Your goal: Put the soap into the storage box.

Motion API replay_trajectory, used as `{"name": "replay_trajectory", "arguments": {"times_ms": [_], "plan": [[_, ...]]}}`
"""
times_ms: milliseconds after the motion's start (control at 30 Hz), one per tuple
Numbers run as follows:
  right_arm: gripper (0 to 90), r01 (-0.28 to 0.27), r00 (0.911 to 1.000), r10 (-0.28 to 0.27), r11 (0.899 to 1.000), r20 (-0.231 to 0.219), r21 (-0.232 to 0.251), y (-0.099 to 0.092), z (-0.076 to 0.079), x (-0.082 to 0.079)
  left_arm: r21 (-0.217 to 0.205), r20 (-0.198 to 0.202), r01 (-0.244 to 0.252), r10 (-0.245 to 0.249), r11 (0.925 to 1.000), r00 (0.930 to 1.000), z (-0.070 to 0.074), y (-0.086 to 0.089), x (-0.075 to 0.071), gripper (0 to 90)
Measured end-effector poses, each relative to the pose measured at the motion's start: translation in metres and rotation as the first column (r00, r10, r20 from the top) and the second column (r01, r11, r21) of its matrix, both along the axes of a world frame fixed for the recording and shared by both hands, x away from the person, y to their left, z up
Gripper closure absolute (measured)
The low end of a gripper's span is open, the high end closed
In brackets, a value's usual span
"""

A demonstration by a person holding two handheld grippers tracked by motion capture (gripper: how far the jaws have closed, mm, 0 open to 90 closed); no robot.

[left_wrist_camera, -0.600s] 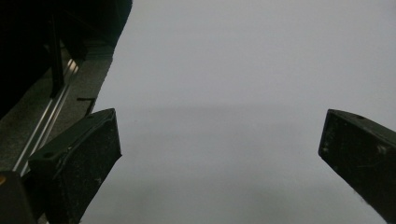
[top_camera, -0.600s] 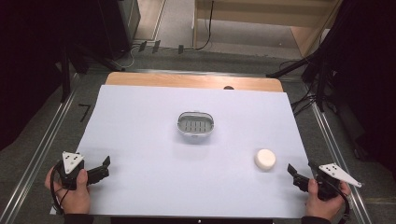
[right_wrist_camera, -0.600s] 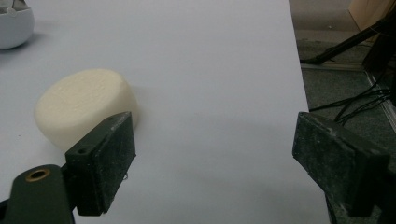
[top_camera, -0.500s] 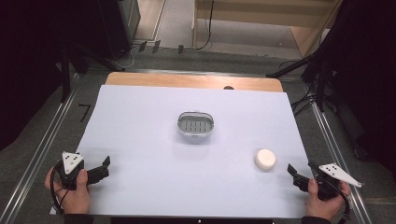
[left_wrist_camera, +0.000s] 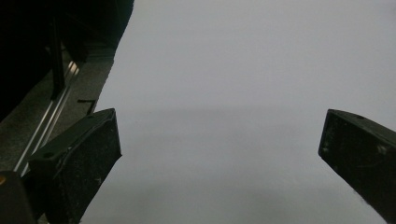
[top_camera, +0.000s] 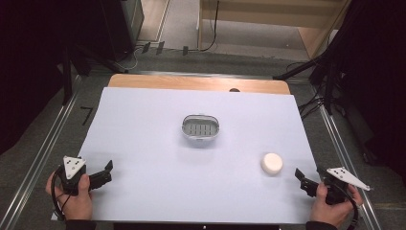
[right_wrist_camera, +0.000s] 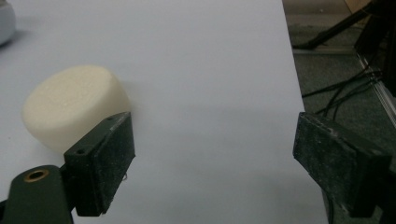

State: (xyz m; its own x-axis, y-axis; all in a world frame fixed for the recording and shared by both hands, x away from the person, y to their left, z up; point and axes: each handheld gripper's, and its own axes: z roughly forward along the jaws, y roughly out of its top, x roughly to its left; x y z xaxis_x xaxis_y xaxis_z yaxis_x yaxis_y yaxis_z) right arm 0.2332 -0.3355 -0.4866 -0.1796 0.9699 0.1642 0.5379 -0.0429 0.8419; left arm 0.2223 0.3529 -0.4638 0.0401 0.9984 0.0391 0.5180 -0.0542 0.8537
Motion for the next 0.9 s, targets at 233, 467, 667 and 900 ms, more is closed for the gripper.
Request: {"name": "replay_trajectory", "arguments": {"times_ms": [233, 467, 667, 900], "plan": [[1.4, -0.057, 0.9951, 0.059, 0.998, -0.080, 0.020, 0.002, 0.001, 0.006, -0.002, 0.003, 0.003, -0.003, 1.0000, 1.0000, 0.000, 0.000, 0.000, 0.0], [0.0, -0.143, 0.9707, 0.136, 0.989, -0.198, -0.024, 0.004, 0.005, 0.013, 0.002, 0.001, 0.001, -0.001, 1.0000, 1.0000, 0.000, 0.000, 0.000, 0.0], [0.0, -0.227, 0.9413, 0.206, 0.973, -0.267, -0.048, 0.013, 0.010, 0.021, 0.005, 0.004, 0.001, -0.001, 1.0000, 1.0000, 0.000, 0.000, 0.000, 0.0], [0.0, -0.305, 0.9016, 0.256, 0.948, -0.349, -0.094, 0.023, 0.023, 0.033, 0.002, 0.001, 0.002, -0.002, 1.0000, 1.0000, 0.000, 0.000, 0.000, 0.0]]}}
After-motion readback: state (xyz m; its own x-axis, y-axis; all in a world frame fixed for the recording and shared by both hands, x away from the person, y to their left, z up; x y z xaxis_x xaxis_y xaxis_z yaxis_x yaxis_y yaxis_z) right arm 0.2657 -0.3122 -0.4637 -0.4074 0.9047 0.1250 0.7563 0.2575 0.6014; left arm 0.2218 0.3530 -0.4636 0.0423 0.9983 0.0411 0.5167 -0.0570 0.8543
